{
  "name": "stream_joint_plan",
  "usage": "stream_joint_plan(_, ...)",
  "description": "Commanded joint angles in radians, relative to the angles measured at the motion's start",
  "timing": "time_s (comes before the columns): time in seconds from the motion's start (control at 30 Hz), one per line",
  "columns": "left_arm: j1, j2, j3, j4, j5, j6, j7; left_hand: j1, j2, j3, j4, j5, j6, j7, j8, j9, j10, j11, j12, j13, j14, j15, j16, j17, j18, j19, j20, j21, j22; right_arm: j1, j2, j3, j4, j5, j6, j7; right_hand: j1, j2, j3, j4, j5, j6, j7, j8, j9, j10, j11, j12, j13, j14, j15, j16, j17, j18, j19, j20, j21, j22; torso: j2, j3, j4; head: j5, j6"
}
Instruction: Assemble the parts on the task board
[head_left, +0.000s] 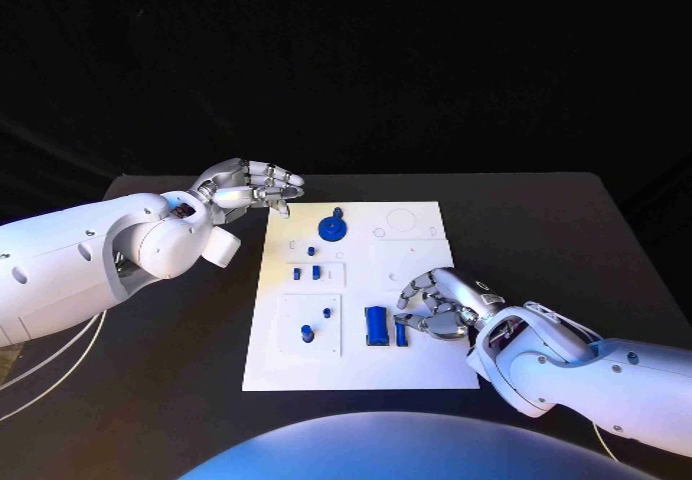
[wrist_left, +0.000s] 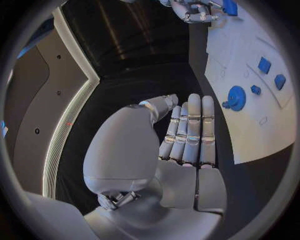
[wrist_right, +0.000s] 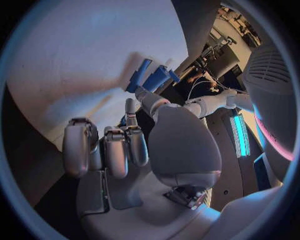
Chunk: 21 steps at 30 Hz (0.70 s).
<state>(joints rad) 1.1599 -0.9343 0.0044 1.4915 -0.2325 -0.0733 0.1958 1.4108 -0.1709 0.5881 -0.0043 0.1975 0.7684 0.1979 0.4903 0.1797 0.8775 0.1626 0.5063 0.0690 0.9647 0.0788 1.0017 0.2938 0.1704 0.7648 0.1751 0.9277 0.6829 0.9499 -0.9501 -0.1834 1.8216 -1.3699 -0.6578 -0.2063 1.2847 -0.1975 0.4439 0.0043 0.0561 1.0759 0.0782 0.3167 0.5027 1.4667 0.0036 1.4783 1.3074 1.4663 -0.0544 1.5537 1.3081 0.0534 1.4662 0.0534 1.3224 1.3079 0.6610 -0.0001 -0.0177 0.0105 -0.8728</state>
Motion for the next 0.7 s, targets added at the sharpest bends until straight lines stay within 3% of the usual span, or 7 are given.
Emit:
stream_joint_plan(0.03, 0.001, 0.001, 0.001, 0.002, -0.001, 0.015, 0.004, 0.004, 0.008, 0.003, -0.002, 0.007, -0.006, 0.034, 0.004, -0.001, -0.008, -0.002, 0.004, 0.001, -0.006, 0.002, -0.005, -0.001, 0.013, -0.007, 0.001, 0.002, 0.001, -0.005, 0.003, -0.001, -0.005, -0.038, 0.023, -0.032, 0.008, -0.001, -0.008, 0.001, -0.005, 0.001, -0.007, 0.018, 0.007, 0.065, -0.007, 0.004, 0.211, 0.094, -0.01, 0.002, 0.212, -0.006, 0.025, -0.006, 0.0, 0.2, -0.001, -0.0001, -0.0001, 0.001, 0.0)
stream_joint_plan(0.17, 0.001, 0.0, 0.001, 0.002, -0.001, 0.015, 0.004, 0.005, 0.008, 0.004, -0.003, 0.007, -0.006, 0.034, 0.004, -0.001, -0.008, -0.002, 0.004, 0.001, -0.006, 0.002, -0.005, -0.001, 0.013, -0.007, 0.0, 0.003, 0.002, -0.008, 0.003, -0.001, -0.009, -0.048, 0.024, -0.038, 0.017, 0.0, -0.011, 0.0, -0.006, -0.003, -0.011, 0.039, 0.015, 0.065, -0.011, 0.006, 0.212, 0.094, -0.014, 0.002, 0.214, -0.006, 0.025, -0.01, 0.001, 0.2, -0.001, -0.0006, -0.0005, 0.0, 0.0)
stream_joint_plan(0.43, 0.001, 0.0, 0.001, 0.002, -0.001, 0.014, 0.004, 0.006, 0.009, 0.005, -0.003, 0.007, -0.006, 0.034, 0.004, -0.001, -0.008, -0.002, 0.004, 0.001, -0.006, 0.002, -0.005, -0.002, 0.013, -0.008, 0.0, 0.004, 0.003, -0.01, 0.003, -0.001, -0.007, -0.052, 0.015, -0.031, 0.019, -0.002, -0.014, 0.0, -0.006, -0.006, -0.013, 0.049, 0.018, 0.066, -0.012, 0.006, 0.212, 0.094, -0.015, 0.002, 0.213, -0.006, 0.026, -0.012, 0.001, 0.2, -0.001, -0.0003, -0.0005, 0.0, 0.0)
stream_joint_plan(0.7, 0.001, -0.001, 0.001, 0.002, -0.001, 0.014, 0.003, 0.006, 0.009, 0.006, -0.004, 0.006, -0.006, 0.034, 0.004, -0.002, -0.008, -0.002, 0.004, 0.001, -0.006, 0.002, -0.005, -0.002, 0.013, -0.008, 0.0, 0.004, 0.003, -0.011, -0.006, -0.001, 0.01, -0.027, -0.038, 0.015, 0.014, -0.006, -0.024, 0.007, -0.006, -0.018, -0.011, 0.062, 0.022, 0.065, -0.012, 0.005, 0.212, 0.094, -0.016, 0.001, 0.211, -0.006, 0.025, -0.014, -0.002, 0.199, 0.0, 0.0, -0.0012, 0.001, 0.0)
